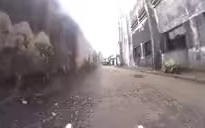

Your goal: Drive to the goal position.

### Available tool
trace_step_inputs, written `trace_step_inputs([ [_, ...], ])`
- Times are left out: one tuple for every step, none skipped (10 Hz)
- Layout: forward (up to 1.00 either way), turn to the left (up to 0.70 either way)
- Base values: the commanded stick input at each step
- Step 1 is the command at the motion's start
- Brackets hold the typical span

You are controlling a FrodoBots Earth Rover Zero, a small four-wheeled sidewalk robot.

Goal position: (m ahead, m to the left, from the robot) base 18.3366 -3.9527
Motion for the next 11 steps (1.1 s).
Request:
trace_step_inputs([
  [0.70,0.00],
  [0.70,0.00],
  [0.70,0.00],
  [0.70,0.00],
  [0.70,0.00],
  [0.70,0.00],
  [0.70,0.00],
  [0.70,0.00],
  [0.70,0.00],
  [0.70,0.00],
  [0.70,0.00],
])
